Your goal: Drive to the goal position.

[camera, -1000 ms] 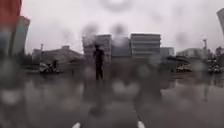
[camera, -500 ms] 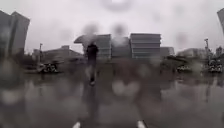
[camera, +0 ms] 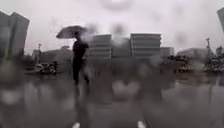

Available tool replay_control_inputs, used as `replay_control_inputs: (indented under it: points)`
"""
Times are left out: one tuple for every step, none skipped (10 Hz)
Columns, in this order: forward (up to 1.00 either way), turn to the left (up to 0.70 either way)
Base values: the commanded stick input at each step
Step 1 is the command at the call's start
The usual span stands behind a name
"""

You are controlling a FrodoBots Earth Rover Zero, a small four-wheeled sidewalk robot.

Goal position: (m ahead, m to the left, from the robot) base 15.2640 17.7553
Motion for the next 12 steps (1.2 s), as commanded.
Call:
replay_control_inputs:
  points:
    - [0.70,0.00]
    - [0.70,0.00]
    - [0.70,0.00]
    - [0.70,0.00]
    - [0.70,0.00]
    - [0.70,0.00]
    - [0.70,0.00]
    - [0.70,0.00]
    - [0.70,0.00]
    - [0.70,0.00]
    - [0.70,0.00]
    - [0.70,0.00]
